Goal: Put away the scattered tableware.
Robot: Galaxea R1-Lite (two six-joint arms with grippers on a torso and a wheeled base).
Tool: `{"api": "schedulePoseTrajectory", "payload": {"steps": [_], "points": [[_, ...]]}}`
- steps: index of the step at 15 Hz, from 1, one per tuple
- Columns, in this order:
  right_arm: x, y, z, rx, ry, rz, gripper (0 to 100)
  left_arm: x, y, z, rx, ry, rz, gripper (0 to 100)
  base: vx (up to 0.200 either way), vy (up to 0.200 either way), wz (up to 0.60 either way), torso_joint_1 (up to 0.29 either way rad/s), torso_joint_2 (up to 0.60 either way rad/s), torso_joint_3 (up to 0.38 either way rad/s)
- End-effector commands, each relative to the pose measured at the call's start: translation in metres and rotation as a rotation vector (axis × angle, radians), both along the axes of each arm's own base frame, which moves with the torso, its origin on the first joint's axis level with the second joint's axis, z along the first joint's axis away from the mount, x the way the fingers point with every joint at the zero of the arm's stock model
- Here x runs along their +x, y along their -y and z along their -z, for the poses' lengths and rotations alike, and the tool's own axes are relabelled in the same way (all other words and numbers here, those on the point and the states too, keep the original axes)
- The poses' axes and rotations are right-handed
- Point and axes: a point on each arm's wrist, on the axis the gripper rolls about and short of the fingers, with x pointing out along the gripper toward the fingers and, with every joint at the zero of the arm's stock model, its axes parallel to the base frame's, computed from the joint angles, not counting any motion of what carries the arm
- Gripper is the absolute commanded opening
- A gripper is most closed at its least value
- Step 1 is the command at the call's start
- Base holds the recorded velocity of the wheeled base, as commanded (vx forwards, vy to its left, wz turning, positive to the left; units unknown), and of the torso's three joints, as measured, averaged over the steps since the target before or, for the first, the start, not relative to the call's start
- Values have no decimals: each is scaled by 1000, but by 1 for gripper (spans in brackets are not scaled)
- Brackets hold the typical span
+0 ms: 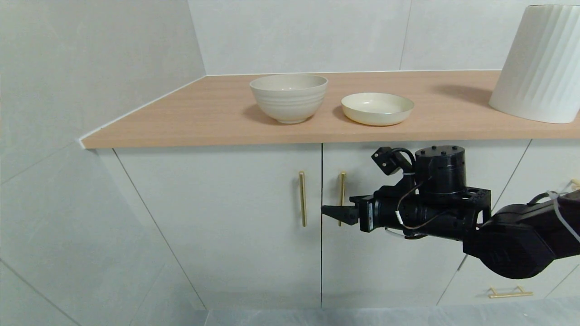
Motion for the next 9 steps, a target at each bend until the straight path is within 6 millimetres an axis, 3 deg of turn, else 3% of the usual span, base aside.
{"api": "schedulePoseTrajectory", "payload": {"steps": [1, 9], "points": [[3, -1, 2, -2, -6, 10, 100, 0, 0, 0, -2, 0, -1, 100, 0, 0, 0, 0, 0, 0], [19, -12, 15, 60, 5, 26, 100, 0, 0, 0, -2, 0, -1, 100, 0, 0, 0, 0, 0, 0]]}}
